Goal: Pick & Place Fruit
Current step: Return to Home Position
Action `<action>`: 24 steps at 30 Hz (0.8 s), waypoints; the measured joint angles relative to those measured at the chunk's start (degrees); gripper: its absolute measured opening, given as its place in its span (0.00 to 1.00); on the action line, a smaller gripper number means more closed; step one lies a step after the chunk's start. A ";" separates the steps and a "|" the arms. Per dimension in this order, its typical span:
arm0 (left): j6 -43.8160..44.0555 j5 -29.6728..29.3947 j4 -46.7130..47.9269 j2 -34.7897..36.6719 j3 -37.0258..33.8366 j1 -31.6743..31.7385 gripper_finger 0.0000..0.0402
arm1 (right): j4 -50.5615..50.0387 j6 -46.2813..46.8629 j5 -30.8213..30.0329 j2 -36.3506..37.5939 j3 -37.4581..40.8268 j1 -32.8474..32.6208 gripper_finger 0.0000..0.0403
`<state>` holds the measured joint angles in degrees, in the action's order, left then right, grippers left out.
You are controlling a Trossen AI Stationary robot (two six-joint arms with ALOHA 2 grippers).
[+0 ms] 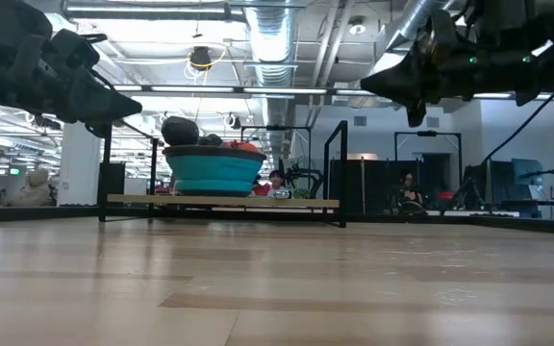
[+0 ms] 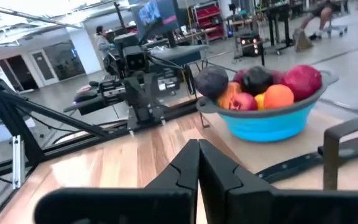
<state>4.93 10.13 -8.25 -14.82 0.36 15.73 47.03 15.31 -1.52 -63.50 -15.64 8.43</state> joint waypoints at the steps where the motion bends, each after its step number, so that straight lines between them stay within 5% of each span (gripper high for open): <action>1: 0.00 0.00 -0.09 0.04 0.00 0.00 0.00 | 0.02 0.64 0.11 -0.29 0.00 -0.08 0.00; 5: 0.00 0.00 -0.05 0.06 0.00 0.00 0.00 | -3.48 1.87 1.82 1.29 0.00 -2.95 0.00; 16: 0.01 0.01 -0.44 0.06 0.00 0.00 0.00 | -31.48 -8.62 1.82 24.01 -0.02 -16.04 0.00; 24: 0.02 0.02 -0.88 0.08 0.00 -0.02 0.00 | -34.45 -17.24 1.53 35.76 5.11 -19.79 0.00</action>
<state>4.95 10.15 -9.12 -14.74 0.36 15.70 12.57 -1.94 0.01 -27.74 -10.53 -11.37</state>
